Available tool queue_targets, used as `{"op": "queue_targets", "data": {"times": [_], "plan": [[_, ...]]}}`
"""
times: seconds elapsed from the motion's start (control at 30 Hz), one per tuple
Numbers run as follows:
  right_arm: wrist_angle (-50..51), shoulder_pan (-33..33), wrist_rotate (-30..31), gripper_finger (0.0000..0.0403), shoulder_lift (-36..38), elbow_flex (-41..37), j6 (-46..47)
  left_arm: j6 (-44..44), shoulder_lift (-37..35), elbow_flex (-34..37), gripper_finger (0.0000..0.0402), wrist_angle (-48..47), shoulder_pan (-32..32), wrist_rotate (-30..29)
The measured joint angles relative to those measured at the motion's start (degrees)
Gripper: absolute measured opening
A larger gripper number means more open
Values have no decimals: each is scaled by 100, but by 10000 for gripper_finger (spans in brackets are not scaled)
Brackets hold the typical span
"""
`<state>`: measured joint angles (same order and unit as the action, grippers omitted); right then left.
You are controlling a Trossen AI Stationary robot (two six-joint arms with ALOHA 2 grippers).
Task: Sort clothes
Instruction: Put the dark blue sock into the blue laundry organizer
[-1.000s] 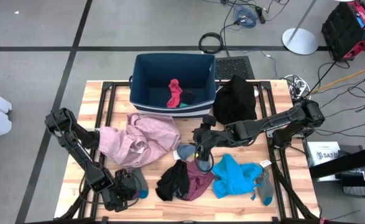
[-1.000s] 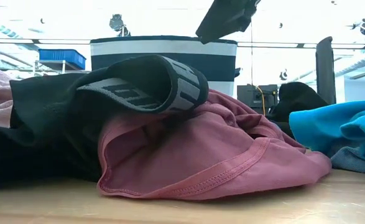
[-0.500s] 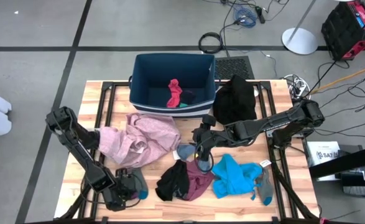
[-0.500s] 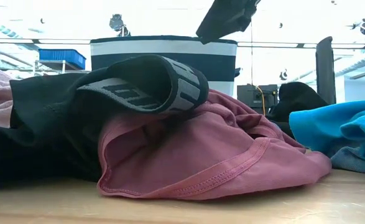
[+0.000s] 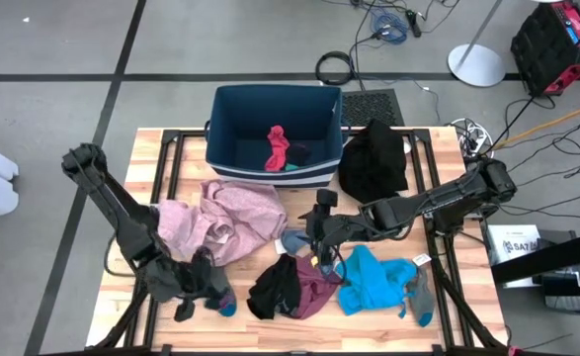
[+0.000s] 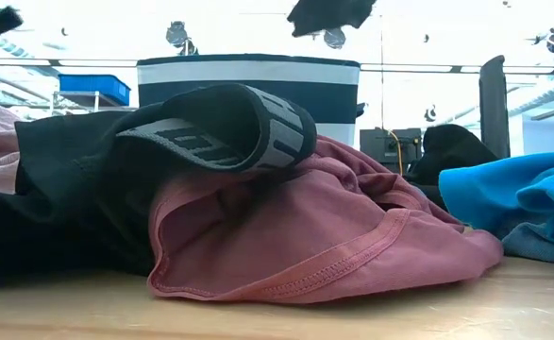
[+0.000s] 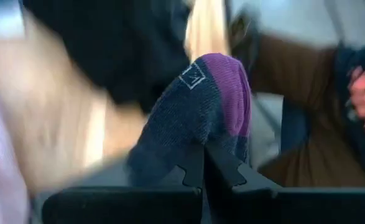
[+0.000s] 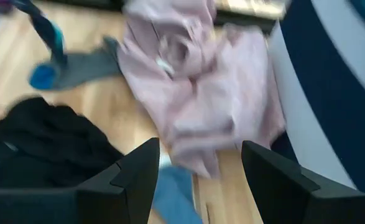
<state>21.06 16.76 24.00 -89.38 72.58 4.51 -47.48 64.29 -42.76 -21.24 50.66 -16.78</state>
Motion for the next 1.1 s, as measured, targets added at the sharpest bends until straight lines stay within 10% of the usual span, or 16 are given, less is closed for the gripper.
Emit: {"op": "queue_targets", "data": {"times": [0.23,0.47,0.8,1.1], "plan": [[-2224,210,-978,215,-20,-182,-1234,2334,-656,-9,2,1286,-369,-1335],[-4444,-85,-1662,215,-25,-909,-1509,4002,-769,-9,2,2593,-1002,-1185],[-5133,-479,-2970,215,-605,-975,-685,4504,-769,-11,2,2973,-1720,-646],[-5687,-525,-2463,215,-1043,-966,-515,4497,-769,-11,2,2975,-2152,-99]]}}
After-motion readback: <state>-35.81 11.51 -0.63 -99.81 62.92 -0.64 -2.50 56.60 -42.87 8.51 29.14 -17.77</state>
